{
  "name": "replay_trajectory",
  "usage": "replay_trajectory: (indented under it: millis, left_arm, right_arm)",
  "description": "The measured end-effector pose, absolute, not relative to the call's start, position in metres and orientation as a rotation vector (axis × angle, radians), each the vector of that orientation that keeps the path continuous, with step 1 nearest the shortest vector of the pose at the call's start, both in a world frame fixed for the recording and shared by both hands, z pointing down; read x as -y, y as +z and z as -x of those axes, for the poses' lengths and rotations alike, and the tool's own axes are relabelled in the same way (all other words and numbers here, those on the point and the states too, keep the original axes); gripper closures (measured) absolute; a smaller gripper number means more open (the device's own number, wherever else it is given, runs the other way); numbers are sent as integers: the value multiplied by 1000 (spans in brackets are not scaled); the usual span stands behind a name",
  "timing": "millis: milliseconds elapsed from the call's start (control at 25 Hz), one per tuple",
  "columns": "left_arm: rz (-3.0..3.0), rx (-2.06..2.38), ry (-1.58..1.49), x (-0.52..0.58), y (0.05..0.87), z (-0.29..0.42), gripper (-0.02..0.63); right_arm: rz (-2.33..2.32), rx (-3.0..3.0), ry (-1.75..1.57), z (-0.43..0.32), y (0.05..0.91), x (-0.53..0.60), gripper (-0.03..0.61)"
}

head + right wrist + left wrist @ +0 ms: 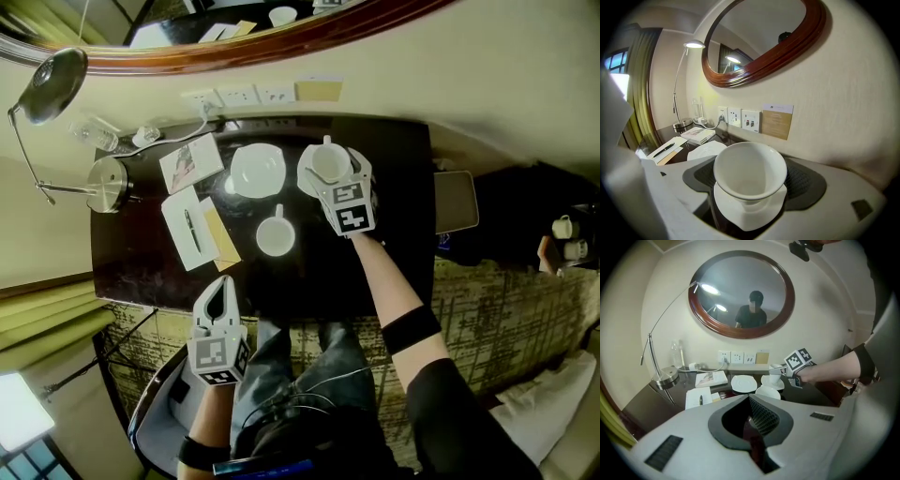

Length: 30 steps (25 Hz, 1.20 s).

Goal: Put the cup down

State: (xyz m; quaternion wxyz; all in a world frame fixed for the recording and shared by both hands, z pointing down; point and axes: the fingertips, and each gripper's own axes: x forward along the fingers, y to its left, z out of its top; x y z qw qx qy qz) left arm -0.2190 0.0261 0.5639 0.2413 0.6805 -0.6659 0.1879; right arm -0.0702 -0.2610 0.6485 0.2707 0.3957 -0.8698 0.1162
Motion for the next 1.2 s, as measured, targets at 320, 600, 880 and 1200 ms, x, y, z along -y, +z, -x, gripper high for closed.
replay_trajectory:
  millis: [320,600,880,1200]
  left_arm:
    - [-1844,1836,511,-26,567,219,614]
    - [-1844,1841,514,-29,565,214,614]
    - [-1846,1851,499,-36,558,210,614]
    - [-1888,1855,463,-42,526,207,614]
  right_arm:
    - [-1066,2326,322,65,664,258,143]
    - [-1065,2320,282,65,665,257,104]
    - [-1077,2318,249,56,649,250,87]
    - [-1017,2361,260,49,587,207,273]
